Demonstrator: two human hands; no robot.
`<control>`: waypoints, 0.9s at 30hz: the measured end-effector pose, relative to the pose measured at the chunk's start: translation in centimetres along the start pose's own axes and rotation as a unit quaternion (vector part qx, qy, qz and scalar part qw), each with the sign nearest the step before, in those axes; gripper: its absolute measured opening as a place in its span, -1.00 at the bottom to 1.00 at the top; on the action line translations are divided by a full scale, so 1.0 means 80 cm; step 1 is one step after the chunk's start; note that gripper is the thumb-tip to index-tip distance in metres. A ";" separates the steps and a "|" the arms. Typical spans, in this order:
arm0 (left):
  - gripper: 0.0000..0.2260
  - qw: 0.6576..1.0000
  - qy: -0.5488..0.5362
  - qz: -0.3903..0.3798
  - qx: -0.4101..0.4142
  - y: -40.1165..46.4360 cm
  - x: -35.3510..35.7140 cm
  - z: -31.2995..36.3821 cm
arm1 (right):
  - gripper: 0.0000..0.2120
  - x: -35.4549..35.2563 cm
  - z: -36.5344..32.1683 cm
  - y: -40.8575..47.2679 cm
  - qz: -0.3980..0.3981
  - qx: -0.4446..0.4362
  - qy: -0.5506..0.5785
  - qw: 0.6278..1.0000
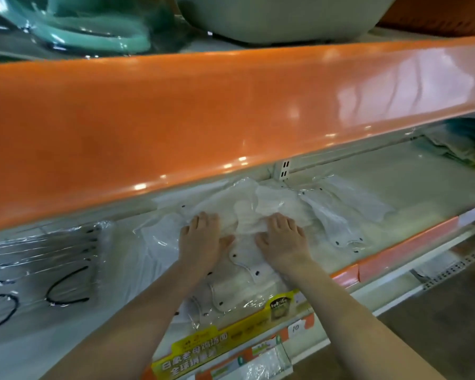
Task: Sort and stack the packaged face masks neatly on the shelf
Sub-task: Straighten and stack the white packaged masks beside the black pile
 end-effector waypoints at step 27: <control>-0.35 0.998 -0.023 -0.010 0.050 0.055 -0.011 0.087 | -0.75 -0.052 0.075 0.027 0.166 0.028 0.241 0.956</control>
Point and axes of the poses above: each hand's wrist, its own y-axis towards the middle knuckle, its own x-axis out of the palm, z = x × y, the point moved 2 cm from there along y, towards the middle knuckle, and after that the axes turned 6 degrees about -x, right-handed, at the moved point
